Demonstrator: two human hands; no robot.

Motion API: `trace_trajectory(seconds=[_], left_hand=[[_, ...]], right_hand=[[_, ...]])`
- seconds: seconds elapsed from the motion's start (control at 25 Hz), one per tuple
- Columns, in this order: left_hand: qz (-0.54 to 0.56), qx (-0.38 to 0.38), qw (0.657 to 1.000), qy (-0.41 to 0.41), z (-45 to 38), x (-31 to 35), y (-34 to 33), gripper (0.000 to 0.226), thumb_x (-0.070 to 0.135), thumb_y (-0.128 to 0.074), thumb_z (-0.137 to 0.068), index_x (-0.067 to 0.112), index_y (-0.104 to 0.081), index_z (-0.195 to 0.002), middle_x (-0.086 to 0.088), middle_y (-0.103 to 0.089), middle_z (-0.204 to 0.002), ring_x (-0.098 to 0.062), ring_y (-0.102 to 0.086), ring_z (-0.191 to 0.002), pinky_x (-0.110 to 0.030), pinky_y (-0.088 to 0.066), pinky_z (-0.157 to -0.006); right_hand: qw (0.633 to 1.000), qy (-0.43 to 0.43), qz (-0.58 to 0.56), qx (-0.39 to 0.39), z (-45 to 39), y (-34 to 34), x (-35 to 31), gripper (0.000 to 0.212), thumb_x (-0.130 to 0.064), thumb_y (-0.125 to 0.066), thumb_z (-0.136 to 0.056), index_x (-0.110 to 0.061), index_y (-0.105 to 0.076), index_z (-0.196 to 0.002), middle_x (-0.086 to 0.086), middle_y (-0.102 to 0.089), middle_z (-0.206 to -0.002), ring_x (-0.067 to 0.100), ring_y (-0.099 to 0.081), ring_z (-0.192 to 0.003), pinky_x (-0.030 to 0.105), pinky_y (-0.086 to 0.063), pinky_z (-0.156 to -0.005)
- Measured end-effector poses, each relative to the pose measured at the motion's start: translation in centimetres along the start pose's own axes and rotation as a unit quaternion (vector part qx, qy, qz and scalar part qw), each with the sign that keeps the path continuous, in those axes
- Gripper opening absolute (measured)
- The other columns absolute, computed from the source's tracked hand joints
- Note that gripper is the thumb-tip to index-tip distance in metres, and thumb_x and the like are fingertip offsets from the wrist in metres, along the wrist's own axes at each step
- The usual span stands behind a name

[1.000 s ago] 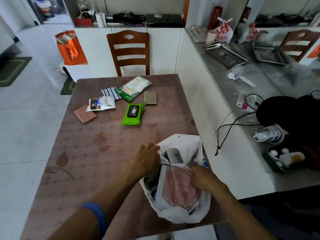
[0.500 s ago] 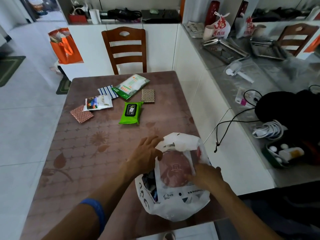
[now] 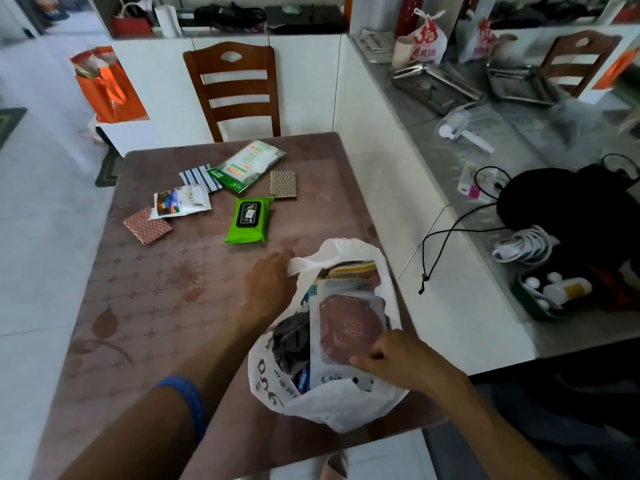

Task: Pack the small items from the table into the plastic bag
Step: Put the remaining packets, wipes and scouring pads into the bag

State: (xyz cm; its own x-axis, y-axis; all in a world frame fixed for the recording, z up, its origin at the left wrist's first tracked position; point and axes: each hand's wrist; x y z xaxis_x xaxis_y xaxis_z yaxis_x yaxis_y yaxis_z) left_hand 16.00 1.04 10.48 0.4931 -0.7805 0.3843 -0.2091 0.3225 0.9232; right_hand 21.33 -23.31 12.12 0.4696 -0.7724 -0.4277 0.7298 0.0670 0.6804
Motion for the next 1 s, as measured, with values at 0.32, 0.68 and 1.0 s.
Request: trace_trajectory(seconds=[0.32,0.68,1.0], left_hand=[[0.211,-0.054,0.976,0.014,-1.4,0.8,2.9,0.007,0.029,-0.063,-0.088,0.025,-0.069,-0.088,0.004,-0.066,-0.077,-0.02,-0.062,-0.077,-0.018,-0.037,-0.056],[0.395,-0.076,0.907,0.122,1.3,-10.6,4.4,0.047,0.047,-0.053,-0.092,0.029,-0.046,-0.135,-0.001,-0.054,-0.128,-0.013,-0.053,-0.115,-0.021,-0.045,-0.082],[0.197,-0.024,0.939,0.281,-6.6,-27.7,6.1,0.055,0.028,-0.066,-0.088,0.019,-0.046,-0.138,-0.011,-0.056,-0.134,-0.026,-0.056,-0.115,-0.041,-0.051,-0.093]], right_hand=[[0.991,0.047,0.072,0.106,0.1,1.9,-2.1,0.046,-0.045,-0.056,-0.089,-0.017,-0.045,-0.054,-0.001,-0.047,-0.053,0.009,-0.045,-0.047,0.021,-0.033,-0.048],[0.938,0.242,0.005,0.249,-4.7,5.5,-18.4,0.042,-0.044,-0.053,-0.092,-0.015,-0.053,-0.061,0.001,-0.054,-0.056,0.017,-0.052,-0.054,0.031,-0.038,-0.055],[0.954,0.197,0.048,0.22,-20.7,4.3,-29.3,0.018,-0.035,-0.058,-0.089,-0.02,-0.062,-0.096,0.0,-0.065,-0.105,0.025,-0.06,-0.095,0.036,-0.05,-0.077]])
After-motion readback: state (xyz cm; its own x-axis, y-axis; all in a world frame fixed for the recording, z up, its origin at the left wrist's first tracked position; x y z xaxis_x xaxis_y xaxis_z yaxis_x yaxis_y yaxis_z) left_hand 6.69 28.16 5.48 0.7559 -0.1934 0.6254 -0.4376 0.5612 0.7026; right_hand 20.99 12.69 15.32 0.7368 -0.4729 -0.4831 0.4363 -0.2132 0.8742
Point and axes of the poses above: each hand's wrist, its own z-axis away from the middle knuckle, its own y-axis out of the back of the hand, x = y × z
